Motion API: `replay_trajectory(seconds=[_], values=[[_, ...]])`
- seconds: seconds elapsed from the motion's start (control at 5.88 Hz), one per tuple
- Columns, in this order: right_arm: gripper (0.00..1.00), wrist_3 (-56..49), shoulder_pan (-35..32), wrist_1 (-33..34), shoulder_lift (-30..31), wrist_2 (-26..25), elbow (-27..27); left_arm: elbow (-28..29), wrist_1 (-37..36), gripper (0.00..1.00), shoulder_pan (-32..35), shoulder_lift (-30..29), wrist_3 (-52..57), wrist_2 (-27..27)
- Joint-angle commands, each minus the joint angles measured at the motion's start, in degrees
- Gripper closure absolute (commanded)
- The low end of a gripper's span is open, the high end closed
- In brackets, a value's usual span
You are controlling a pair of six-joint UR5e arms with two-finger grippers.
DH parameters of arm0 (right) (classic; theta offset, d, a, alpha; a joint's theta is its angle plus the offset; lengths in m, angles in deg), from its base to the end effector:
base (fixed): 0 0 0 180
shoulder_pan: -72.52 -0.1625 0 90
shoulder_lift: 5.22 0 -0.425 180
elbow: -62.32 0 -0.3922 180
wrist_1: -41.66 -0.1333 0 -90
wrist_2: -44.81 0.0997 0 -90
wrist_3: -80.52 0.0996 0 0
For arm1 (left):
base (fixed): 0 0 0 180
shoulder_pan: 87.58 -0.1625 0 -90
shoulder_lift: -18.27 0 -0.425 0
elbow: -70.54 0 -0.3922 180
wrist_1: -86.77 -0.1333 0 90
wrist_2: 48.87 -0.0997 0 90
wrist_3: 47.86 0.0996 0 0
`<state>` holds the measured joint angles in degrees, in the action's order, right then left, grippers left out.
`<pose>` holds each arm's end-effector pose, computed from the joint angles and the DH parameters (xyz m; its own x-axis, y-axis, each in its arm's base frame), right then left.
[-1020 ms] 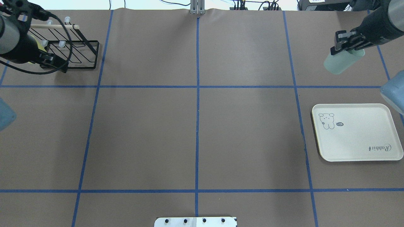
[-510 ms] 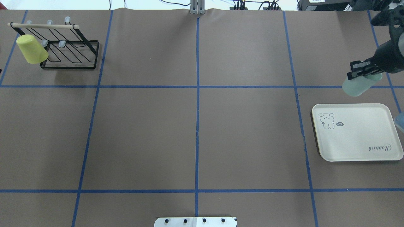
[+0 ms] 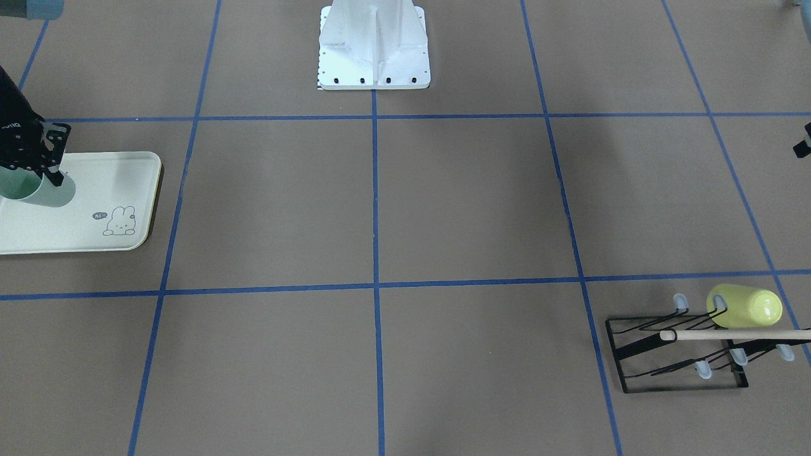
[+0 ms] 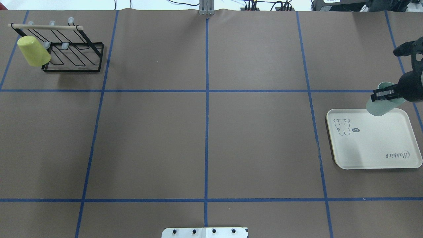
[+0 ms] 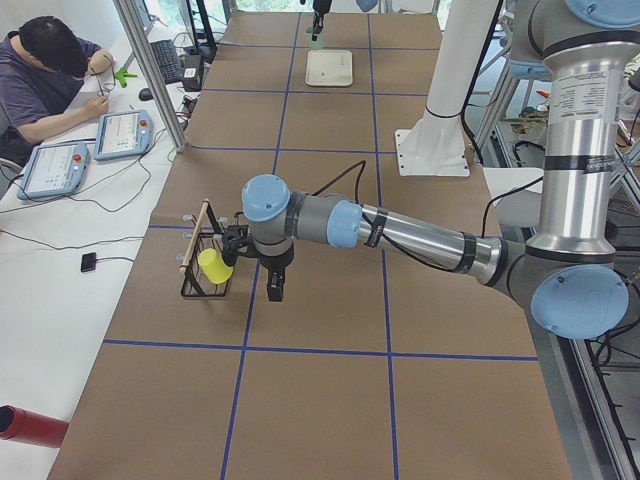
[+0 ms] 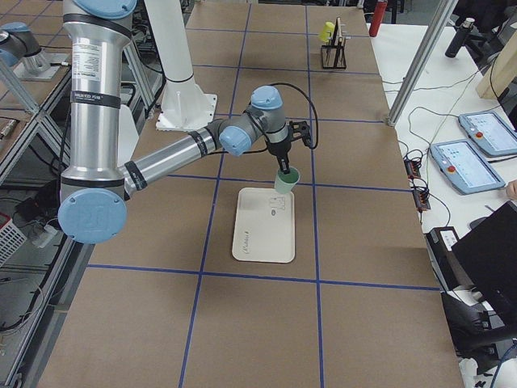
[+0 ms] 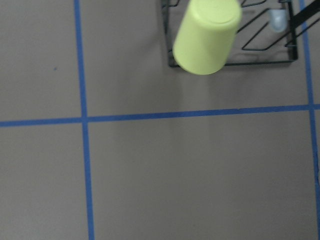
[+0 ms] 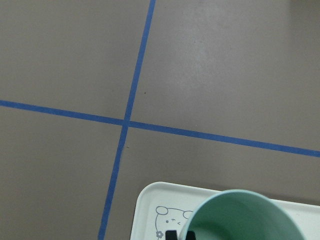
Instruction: Left arm grabs green cup and hands to right arm on tray
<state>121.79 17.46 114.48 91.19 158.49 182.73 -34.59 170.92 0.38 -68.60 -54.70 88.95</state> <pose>-0.1789 -0.4190 0.4283 0.7348 -0.1502 0.6615 -0.0713 0.9527 0.2955 -0.0428 -0.4685 0.5611 0.6677 -0.0158 -0.7443 0.0444 0.9988 0.0186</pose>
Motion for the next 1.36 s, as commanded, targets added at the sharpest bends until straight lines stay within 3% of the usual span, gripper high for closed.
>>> replay_trajectory(seconds=[0.0, 0.34, 0.51, 1.02, 1.19], values=[[1.0, 9.0, 10.4, -4.3, 1.9, -10.4, -0.1, -0.2, 0.3, 0.0, 5.5, 3.2, 7.0, -6.3], [1.0, 13.9, 17.4, -11.9, 6.7, -16.7, -1.3, 0.3, 0.5, 0.0, 5.5, 3.6, 8.2, -6.7], [1.0, 13.8, 17.4, -14.8, 10.3, -18.6, -2.0, 0.2, 0.5, 0.0, 5.5, 3.6, 7.8, -6.8], [1.0, 15.7, 17.4, -27.1, 11.3, -23.8, -9.9, 0.0, 0.6, 0.0, 5.5, 3.4, 7.9, -6.9], [0.02, 15.8, 17.4, -31.3, 11.2, -24.1, -12.5, -0.2, 0.6, 0.0, 5.5, 3.4, 7.9, -6.9]])
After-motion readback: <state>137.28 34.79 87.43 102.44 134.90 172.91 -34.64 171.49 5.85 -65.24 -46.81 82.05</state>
